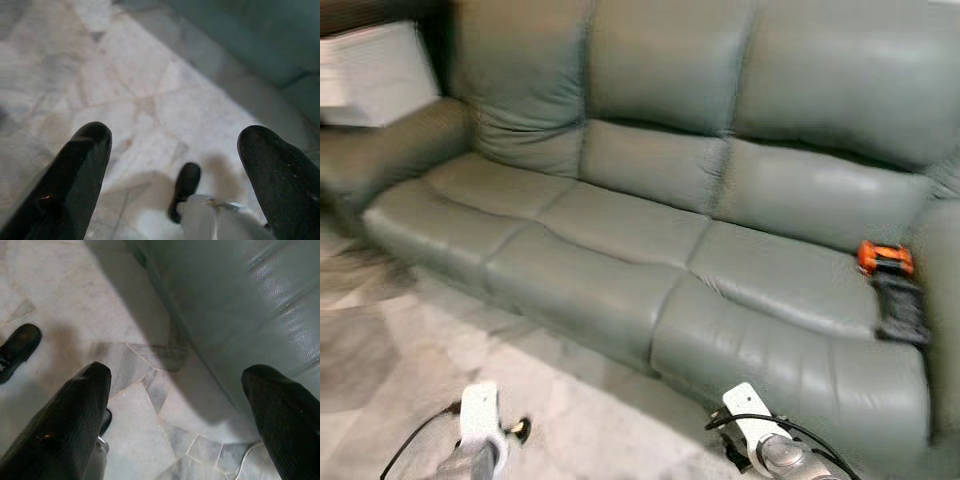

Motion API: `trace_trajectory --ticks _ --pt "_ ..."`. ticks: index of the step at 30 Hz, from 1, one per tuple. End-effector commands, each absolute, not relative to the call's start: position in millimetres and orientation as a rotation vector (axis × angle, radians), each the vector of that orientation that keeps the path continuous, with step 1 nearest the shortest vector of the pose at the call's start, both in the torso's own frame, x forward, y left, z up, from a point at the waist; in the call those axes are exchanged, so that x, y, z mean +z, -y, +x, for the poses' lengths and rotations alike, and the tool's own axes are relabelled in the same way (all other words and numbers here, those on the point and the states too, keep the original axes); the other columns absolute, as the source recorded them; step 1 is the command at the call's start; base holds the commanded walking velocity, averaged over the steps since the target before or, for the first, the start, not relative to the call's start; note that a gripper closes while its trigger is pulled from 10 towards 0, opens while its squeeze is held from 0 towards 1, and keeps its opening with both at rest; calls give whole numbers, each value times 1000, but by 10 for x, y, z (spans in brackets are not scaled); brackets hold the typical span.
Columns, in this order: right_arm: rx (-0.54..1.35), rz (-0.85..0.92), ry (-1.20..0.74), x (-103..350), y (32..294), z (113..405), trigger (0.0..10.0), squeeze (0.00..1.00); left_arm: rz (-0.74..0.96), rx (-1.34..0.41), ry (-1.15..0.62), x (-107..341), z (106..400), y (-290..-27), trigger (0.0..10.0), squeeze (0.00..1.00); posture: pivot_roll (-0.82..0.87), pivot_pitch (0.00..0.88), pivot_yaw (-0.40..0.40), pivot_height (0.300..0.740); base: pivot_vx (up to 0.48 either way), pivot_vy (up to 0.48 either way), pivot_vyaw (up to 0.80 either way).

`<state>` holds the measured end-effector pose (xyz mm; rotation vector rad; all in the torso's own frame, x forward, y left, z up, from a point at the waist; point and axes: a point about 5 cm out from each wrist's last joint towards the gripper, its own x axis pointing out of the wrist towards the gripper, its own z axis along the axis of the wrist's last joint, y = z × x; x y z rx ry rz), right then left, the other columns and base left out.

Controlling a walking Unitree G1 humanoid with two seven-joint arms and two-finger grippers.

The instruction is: Move the pillow to the sofa

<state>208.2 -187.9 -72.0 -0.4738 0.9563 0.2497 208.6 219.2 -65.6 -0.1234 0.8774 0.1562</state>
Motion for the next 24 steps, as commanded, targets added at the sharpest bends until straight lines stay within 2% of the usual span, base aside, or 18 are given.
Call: trace_trajectory --ticks 1,10,24 --pt "263 -472 -964 -729 1846 2074 10000 0 -105 159 -892 -670 2041 -2246 10000 0 66 0 34 740 0 0 800" --pt "271 -488 -961 -723 1844 2085 10000 0 -36 108 -935 -709 2004 -2178 10000 0 64 0 35 740 0 0 800" --pt "279 -491 -960 -724 1827 2087 10000 0 -28 92 -969 -737 1970 -2148 10000 0 70 0 38 740 0 0 800"
